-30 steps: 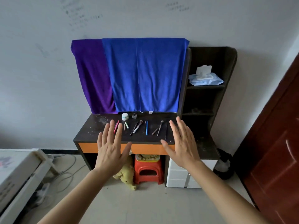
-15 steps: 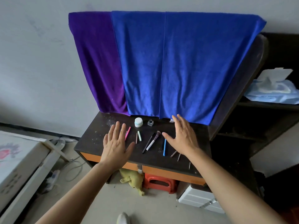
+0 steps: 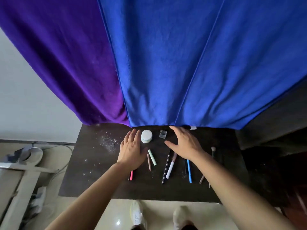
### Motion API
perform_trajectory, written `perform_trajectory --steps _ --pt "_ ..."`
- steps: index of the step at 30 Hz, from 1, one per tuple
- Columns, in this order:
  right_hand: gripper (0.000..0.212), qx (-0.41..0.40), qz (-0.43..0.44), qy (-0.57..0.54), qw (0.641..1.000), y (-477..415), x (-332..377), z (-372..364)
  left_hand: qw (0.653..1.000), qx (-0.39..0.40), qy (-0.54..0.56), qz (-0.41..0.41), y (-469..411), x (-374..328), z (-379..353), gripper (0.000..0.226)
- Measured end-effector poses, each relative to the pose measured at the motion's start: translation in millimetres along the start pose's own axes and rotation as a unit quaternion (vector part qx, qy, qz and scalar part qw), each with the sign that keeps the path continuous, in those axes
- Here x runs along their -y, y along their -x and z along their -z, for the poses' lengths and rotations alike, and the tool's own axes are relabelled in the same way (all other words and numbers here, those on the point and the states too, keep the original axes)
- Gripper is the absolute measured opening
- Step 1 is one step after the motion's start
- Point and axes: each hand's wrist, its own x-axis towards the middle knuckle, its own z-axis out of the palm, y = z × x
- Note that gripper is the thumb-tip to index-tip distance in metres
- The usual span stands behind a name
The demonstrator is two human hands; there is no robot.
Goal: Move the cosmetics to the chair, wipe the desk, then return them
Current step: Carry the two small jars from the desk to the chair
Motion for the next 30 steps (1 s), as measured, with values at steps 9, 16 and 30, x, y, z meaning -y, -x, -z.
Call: perform_trajectory --steps 9,16,30 --pt "0.077 0.070 0.021 -0.018 0.997 -65.5 -17.9 -68.7 0.994 0.015 0.097 0.046 -64.7 13.1 -60.6 0.088" --pt "0.034 0.020 0.048 -0.037 0.998 -54.3 -29.0 -86.5 0.991 -0.044 0.103 0.080 -59.4 15.0 -76.4 0.059" --pt "0.039 -0.218 -0.037 -0.140 0.965 15.1 -41.3 43.6 0.952 -0.205 0.200 -0.106 -23.3 -63.1 36.8 0.056"
